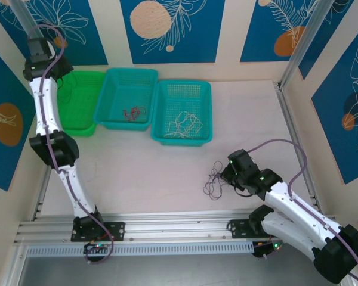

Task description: Untangle the cables

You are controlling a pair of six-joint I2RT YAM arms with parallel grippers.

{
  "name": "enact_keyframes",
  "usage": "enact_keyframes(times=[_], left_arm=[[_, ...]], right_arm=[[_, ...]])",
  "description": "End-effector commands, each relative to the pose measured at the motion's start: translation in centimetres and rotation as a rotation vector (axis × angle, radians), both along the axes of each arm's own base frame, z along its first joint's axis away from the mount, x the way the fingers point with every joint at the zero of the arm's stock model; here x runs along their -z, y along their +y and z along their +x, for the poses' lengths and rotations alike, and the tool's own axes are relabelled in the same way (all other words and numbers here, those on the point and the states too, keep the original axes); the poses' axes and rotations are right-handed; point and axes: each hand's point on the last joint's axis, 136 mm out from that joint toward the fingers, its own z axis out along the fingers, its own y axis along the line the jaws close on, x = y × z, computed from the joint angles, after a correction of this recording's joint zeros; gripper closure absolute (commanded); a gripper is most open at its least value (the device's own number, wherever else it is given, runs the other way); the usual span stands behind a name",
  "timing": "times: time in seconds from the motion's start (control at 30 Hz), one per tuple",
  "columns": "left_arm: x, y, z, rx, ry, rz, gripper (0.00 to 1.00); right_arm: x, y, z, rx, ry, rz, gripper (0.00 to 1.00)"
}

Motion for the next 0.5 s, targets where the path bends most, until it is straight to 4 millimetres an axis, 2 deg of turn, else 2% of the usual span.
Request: enact_keyframes(times=[0.0,0.03,0.1,0.23,0.33,0.47], left_arm=[[1.8,0.3,-0.7,0.011,0.074,0.002,0.57],[1.6,0.2,-0.9,0.011,0.074,-0.001,0.51],[0.1,-0.2,-1.4,0.016,0.046,0.000,0.41],[-4.2,-1.6,-3.1,0.053,-0.032,-0.012,0.37],[-7.5,-4.9,-4.9,0.150,-0.111,-0.071,0.36],[-11.3,-11.9,-8.5,0.334,-0.274,-0.177,0.34]], right_arm=[[-0.9,0.3,0.0,0.020,0.001,0.024,1.00],[-1.0,0.3,-0.1,0.021,0.002,0.024,1.00],[-1.1,0.3,-0.1,0.025,-0.007,0.025,1.00],[-1.4,0.6,0.1,0.026,-0.022,0.034,1.00],[-1.5,0.9,0.3,0.015,-0.029,0.038,1.00],[-1.6,1.5,0.7,-0.007,-0.031,0.042,1.00]])
